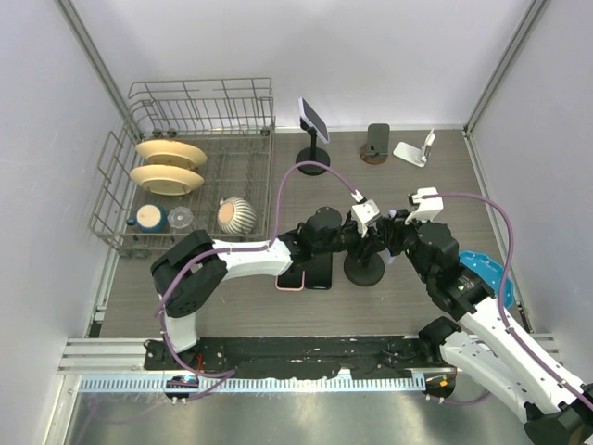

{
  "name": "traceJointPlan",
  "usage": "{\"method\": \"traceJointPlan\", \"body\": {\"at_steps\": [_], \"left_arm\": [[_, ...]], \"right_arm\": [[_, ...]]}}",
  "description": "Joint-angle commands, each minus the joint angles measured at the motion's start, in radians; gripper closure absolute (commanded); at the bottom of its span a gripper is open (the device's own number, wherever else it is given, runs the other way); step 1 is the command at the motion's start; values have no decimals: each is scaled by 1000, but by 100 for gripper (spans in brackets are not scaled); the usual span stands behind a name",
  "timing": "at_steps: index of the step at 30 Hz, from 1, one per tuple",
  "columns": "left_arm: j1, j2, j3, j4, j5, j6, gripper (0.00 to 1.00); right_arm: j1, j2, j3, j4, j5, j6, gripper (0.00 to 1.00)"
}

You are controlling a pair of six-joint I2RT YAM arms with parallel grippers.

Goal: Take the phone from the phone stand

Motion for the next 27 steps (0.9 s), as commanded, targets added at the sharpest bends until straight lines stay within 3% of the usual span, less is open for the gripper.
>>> {"method": "traceJointPlan", "body": {"at_steps": [1,3,5,16,27], "left_arm": [[7,-30,1,41,39,-99,100],[10,-25,1,52,41,-118,100],[20,-25,4,55,39,-134,100],[53,6,119,-86,-134,-200,100],[145,59,205,-54,-217,-329,100]], "right_arm": [[-1,-12,9,21,10,-2,81],[-1,-13,12,9,3,-2,86],[-1,-10,21,-8,-7,0,99],[7,69,144,-204,-63,12,99],[18,137,254,-403,-60,3,99]]}}
